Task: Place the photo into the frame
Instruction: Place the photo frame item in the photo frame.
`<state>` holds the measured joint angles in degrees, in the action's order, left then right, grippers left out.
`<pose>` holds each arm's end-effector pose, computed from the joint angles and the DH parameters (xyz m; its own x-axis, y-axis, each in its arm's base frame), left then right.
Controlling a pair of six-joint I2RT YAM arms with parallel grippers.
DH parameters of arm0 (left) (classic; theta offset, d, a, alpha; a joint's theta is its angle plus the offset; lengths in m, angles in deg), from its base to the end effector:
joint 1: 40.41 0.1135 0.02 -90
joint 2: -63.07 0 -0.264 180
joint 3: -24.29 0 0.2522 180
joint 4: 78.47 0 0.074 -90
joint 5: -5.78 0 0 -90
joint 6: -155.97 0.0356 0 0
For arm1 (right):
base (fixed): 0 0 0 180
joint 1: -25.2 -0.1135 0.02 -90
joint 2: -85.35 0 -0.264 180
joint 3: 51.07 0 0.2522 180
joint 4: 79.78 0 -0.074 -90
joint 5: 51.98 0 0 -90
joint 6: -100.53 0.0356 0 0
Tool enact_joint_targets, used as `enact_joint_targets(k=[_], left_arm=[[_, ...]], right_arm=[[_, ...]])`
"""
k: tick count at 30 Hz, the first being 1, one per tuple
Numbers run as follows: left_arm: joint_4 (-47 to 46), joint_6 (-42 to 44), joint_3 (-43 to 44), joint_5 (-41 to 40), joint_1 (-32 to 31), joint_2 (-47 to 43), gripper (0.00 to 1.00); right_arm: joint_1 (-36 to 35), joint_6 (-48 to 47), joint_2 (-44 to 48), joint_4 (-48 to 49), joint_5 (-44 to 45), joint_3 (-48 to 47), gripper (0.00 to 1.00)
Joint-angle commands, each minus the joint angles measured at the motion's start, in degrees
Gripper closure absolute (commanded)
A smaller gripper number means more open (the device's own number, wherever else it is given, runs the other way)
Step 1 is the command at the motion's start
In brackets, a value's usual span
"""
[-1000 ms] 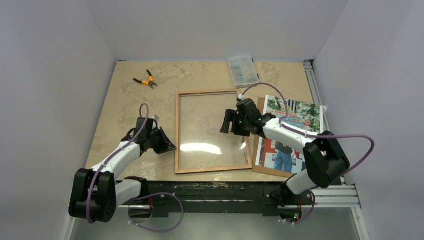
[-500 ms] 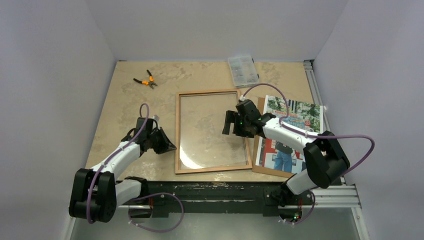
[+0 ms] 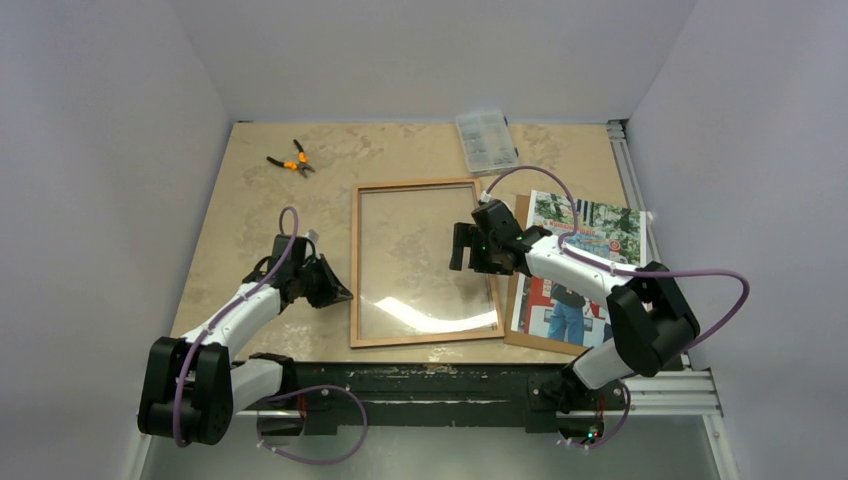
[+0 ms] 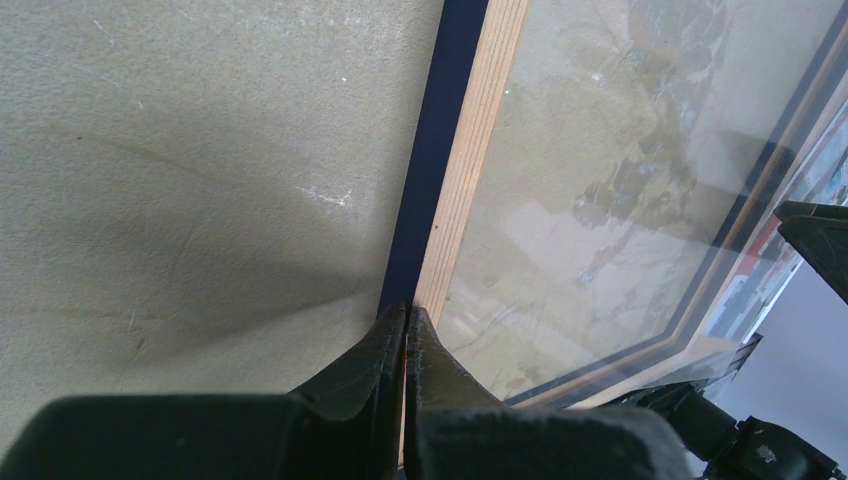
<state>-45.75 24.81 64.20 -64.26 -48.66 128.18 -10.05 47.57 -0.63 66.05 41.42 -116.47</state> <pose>0.1904 -0.0399 0.1545 -0.8382 -0.5036 -0.2095 -0.3153 0.7608 -0.5673 0.2469 0.1719 0.1987 -0.8625 0.1267 -0.4899 -0.0358 0.9504 0.3090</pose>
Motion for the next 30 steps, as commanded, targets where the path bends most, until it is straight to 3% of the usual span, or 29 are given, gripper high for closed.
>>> enact_joint_targets(k=[1,21,30], left_arm=[[1.5,2.0,-0.3,-3.2,0.3,0.9,1.00],[1.5,2.0,-0.2,-3.2,0.3,0.9,1.00],[1.8,2.1,0.0,-3.1,0.3,1.2,0.99]], right_arm=[[-0.3,-1.6,0.2,-0.8,3.1,-1.8,0.07],[0.0,-0.3,3.0,-2.5,7.2,-0.9,0.02],[11.1,0.2,4.8,1.7,-3.9,4.5,0.03]])
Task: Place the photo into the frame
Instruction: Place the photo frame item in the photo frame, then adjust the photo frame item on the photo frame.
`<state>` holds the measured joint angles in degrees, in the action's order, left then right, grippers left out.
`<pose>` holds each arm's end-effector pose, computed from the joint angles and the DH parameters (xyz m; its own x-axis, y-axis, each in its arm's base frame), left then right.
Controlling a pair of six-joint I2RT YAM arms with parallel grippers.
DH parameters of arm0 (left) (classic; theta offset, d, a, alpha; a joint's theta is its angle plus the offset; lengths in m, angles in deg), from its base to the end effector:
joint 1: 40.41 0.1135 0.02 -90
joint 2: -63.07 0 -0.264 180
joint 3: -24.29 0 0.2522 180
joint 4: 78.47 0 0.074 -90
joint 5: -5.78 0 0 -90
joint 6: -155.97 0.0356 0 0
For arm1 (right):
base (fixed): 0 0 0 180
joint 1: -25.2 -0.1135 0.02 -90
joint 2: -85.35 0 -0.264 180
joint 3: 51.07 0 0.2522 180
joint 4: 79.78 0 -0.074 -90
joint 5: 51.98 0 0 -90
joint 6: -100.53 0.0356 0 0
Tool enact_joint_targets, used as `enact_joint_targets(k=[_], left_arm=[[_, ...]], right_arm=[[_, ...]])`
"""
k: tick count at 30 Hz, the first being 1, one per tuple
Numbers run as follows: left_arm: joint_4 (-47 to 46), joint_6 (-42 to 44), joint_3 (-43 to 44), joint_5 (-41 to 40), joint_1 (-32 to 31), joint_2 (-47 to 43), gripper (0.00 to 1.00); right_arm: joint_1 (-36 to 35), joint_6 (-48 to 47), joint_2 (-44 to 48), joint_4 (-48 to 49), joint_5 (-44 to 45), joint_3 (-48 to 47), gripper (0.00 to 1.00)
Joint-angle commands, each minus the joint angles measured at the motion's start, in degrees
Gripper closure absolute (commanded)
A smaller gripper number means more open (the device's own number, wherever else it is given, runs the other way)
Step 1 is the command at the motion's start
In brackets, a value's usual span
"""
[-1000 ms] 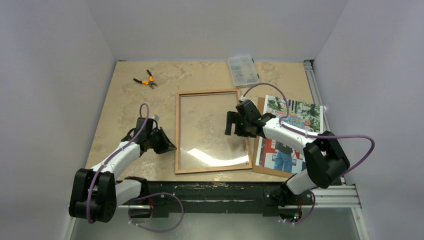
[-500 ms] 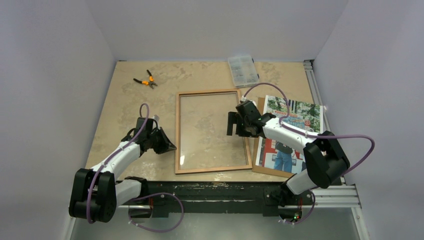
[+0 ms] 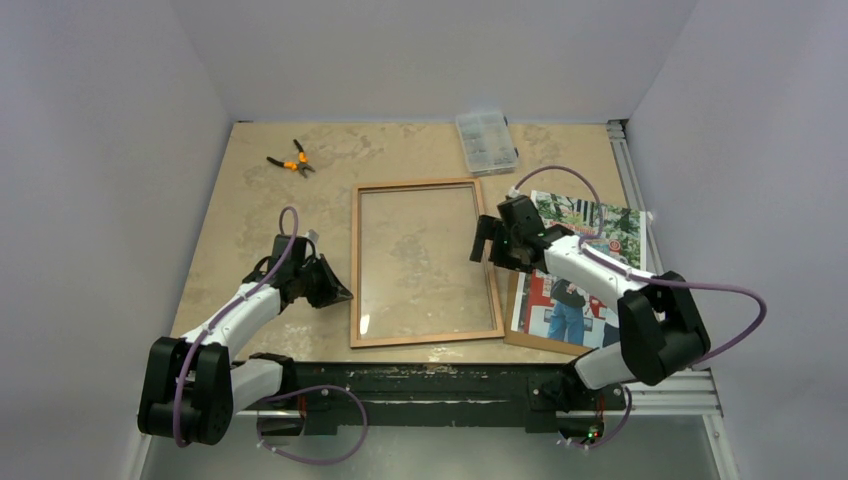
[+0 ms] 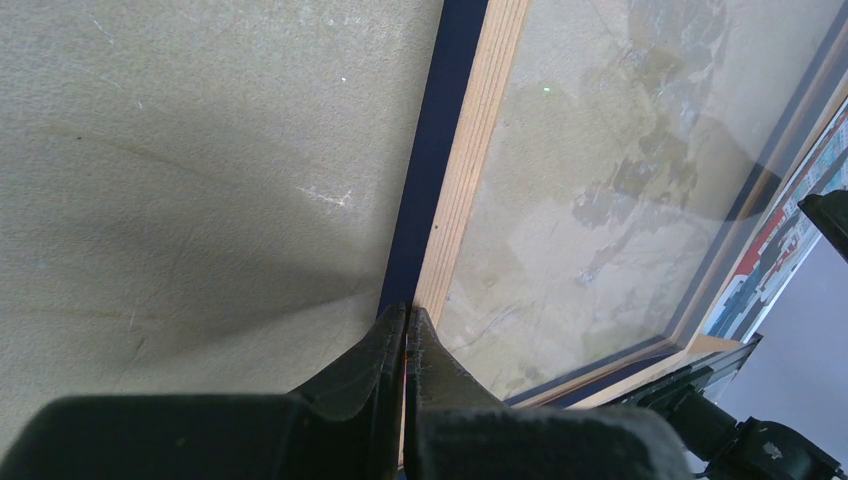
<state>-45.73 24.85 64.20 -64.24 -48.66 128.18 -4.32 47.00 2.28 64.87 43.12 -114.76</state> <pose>0.1904 -0.0399 0.1545 -0.8386 -0.5029 -0.2094 -0.3148 0.7610 -0.5672 0.2533 0.1398 0.2025 -0.8365 0.2067 -0.5075 0.0635 0.9565 0.2849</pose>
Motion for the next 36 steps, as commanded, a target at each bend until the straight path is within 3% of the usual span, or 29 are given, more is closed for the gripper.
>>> enact_joint_targets(k=[1,5,9,16,36], left_arm=[[1.8,2.1,0.0,-3.1,0.3,1.2,0.99],[1.8,2.1,0.0,-3.0,0.3,1.2,0.99],[1.7,2.1,0.0,-3.2,0.3,1.2,0.99],[1.7,2.1,0.0,-3.2,0.3,1.2,0.99],[1.5,1.9,0.0,-3.2,0.3,1.2,1.00]], right_arm=[[6.7,0.2,1.9,3.5,-7.0,3.2,0.04],[10.2,-1.9,0.8,4.0,-10.3,3.5,0.15],[12.8,-3.1,-0.7,5.6,-15.0,4.1,0.40],[13.1,-4.4,-3.9,6.9,-18.2,4.2,0.73],[11.6,-6.3,-7.1,8.8,-19.3,6.0,0.72]])
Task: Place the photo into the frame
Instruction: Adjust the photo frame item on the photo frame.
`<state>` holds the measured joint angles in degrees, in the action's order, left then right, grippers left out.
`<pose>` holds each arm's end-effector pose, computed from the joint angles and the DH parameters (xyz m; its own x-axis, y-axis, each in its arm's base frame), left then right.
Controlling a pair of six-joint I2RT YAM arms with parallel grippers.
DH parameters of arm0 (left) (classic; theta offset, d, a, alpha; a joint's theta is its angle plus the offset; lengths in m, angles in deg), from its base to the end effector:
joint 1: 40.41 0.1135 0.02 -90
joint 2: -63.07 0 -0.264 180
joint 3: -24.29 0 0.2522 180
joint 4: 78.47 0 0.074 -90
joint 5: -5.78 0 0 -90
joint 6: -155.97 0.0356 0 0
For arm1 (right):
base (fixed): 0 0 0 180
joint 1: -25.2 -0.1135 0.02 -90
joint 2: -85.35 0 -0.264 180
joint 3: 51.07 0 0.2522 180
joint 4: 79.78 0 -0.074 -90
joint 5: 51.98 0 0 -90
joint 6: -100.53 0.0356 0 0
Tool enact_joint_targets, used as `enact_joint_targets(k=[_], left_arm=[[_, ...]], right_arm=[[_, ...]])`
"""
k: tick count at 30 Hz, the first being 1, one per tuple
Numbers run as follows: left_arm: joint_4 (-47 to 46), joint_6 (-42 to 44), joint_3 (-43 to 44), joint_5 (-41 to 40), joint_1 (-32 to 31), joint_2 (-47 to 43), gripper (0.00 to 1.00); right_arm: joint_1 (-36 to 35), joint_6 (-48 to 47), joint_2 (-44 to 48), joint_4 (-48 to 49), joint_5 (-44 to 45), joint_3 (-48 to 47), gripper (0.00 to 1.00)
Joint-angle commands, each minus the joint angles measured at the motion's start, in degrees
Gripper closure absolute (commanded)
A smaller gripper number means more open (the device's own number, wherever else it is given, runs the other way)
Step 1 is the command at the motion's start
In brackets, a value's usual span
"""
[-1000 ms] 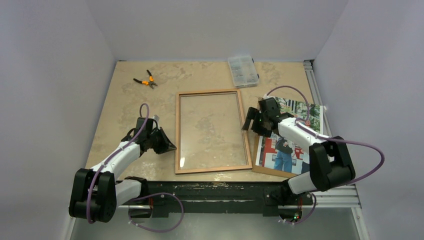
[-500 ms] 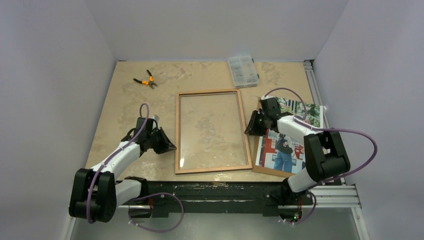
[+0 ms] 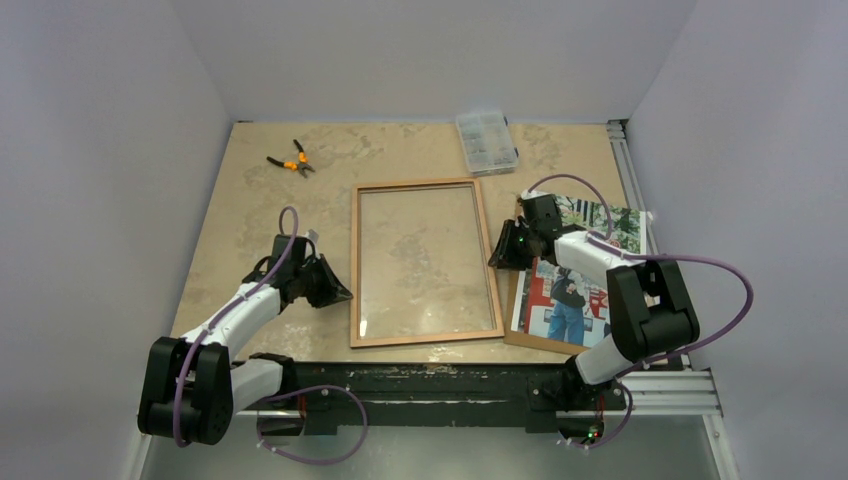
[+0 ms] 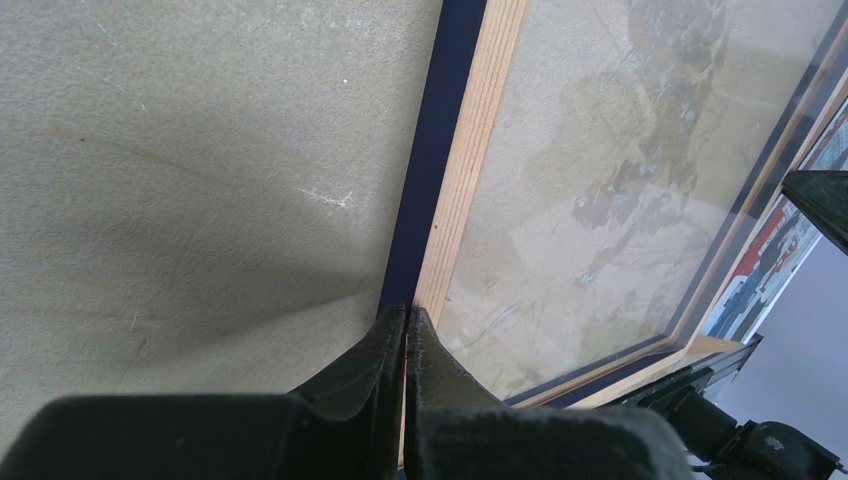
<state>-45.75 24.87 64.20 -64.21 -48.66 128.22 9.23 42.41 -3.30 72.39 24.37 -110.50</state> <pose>0.1904 -0.0399 0.1544 -0.8389 -0.5025 -0.2091 -0.3145 0.7611 -0.5673 0.2793 0.0887 0.1632 -0.8914 0.2787 -0.3573 0.0943 0.8853 0.4554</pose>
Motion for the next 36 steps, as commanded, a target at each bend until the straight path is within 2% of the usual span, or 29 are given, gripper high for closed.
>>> enact_joint_targets(k=[1,6,13,20,27,36], left_arm=[[1.5,1.9,0.0,-3.3,0.3,1.1,1.00],[1.5,1.9,0.0,-3.3,0.3,1.2,1.00],[1.5,1.9,0.0,-3.3,0.3,1.3,1.00],[1.5,2.0,0.1,-3.3,0.3,1.4,1.00],[1.6,2.1,0.1,-3.2,0.3,1.4,1.00],[1.6,2.1,0.1,-3.1,0.3,1.2,1.00]], right_arm=[[-2.3,-1.8,-1.6,1.2,-0.5,1.7,0.72],[-4.5,-2.6,-2.2,0.0,1.4,0.6,0.71],[-9.3,-4.2,-2.5,-3.6,8.5,-1.8,0.71],[-11.8,-5.8,-0.8,-3.8,10.0,-1.9,0.69],[-11.7,-5.9,1.3,0.6,0.7,-0.1,0.48],[-10.2,-3.4,3.7,1.6,-3.5,-0.3,0.39]])
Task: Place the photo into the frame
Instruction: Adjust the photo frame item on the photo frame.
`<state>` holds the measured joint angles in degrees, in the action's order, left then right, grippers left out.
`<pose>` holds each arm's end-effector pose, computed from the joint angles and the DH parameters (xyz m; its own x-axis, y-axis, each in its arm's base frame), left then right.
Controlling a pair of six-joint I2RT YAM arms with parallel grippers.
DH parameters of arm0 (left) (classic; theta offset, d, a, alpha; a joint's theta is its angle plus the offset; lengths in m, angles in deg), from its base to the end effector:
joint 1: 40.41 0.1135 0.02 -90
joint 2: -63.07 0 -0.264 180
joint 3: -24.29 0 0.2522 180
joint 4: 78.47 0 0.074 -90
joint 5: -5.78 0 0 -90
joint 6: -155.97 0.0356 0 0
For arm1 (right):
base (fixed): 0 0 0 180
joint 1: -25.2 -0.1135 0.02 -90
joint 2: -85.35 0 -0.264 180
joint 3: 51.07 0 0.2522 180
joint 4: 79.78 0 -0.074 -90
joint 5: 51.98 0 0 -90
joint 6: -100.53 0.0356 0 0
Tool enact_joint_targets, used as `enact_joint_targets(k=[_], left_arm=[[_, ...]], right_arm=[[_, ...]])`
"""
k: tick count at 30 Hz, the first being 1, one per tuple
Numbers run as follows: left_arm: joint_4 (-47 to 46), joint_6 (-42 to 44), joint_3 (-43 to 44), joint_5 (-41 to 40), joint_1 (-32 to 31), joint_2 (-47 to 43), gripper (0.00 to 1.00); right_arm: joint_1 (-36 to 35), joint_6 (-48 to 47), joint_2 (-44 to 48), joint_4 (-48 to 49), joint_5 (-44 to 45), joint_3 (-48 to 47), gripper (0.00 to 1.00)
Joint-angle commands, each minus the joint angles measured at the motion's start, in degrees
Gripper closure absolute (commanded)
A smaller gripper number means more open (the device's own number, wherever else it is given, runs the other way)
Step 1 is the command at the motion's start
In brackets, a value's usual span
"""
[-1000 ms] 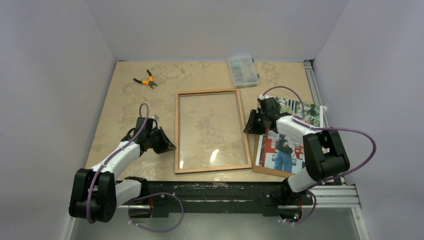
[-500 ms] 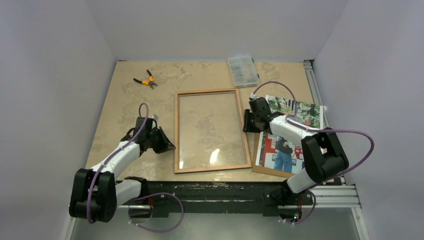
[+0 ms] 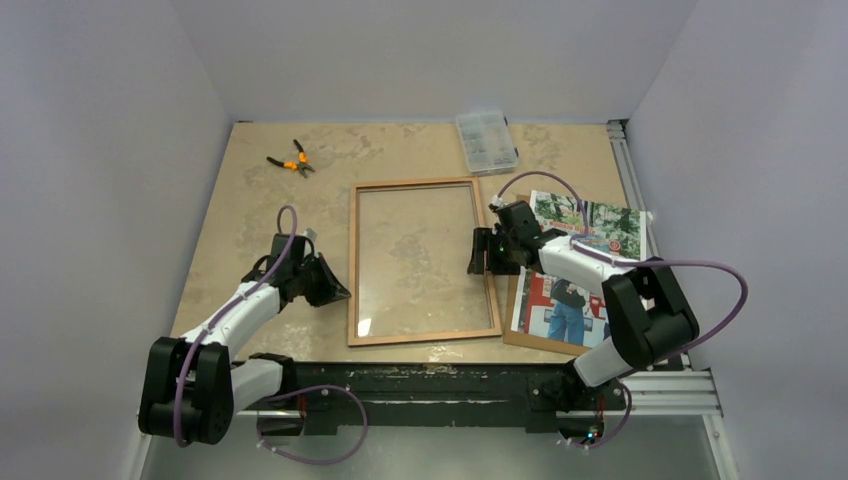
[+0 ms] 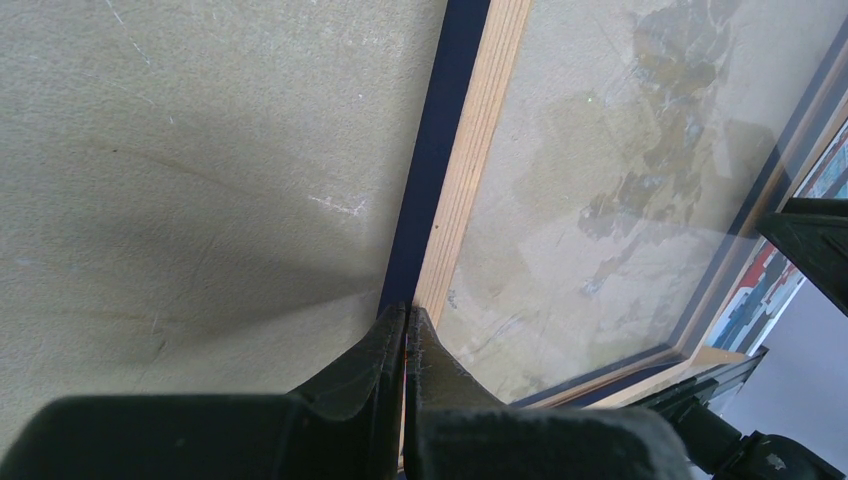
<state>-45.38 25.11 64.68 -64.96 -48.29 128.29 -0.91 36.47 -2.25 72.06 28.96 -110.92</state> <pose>0.1919 -0.0384 0.1561 -0.8330 -0.5082 -0.2188 -0.3200 0.7651 -0.5588 0.2609 0.1341 0.1694 -0.8935 0.0431 -0.4470 -0.1368 0.9219 0.3624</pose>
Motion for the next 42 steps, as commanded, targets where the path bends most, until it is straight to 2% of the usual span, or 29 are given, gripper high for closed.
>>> enact_joint_targets(k=[1,8,13,14,19,23,26,36,42], left_arm=[[1.3,1.8,-0.4,-2.4,-0.1,1.2,1.00],[1.2,1.9,-0.3,-2.3,-0.1,1.3,1.00],[1.2,1.9,-0.3,-2.4,-0.1,1.4,1.00],[1.2,1.9,-0.3,-2.3,-0.1,1.4,1.00],[1.2,1.9,-0.3,-2.3,-0.1,1.4,1.00],[1.2,1.9,-0.2,-2.3,-0.1,1.4,1.00],[1.2,1.9,-0.3,-2.3,-0.1,1.4,1.00],[1.3,2.0,-0.2,-2.2,-0.1,1.4,1.00],[1.4,2.0,-0.2,-2.2,-0.1,1.5,1.00]], right_arm=[[0.1,2.6,2.7,1.8,-7.5,0.0,0.37],[0.2,0.5,-0.2,-0.8,-1.3,-1.9,0.34],[0.2,1.0,-2.9,-0.4,-1.1,-2.1,0.40],[0.2,1.4,-2.9,-0.3,-1.1,-2.0,0.43],[0.3,1.2,-2.9,-1.5,0.6,-2.3,0.82],[1.4,1.2,-1.4,-1.8,-0.6,-2.1,0.95],[3.3,1.3,0.1,-1.2,-3.5,-1.3,0.98],[9.2,1.7,2.8,2.0,-16.7,0.8,0.97],[11.7,1.1,2.8,1.4,-18.3,0.9,1.00]])
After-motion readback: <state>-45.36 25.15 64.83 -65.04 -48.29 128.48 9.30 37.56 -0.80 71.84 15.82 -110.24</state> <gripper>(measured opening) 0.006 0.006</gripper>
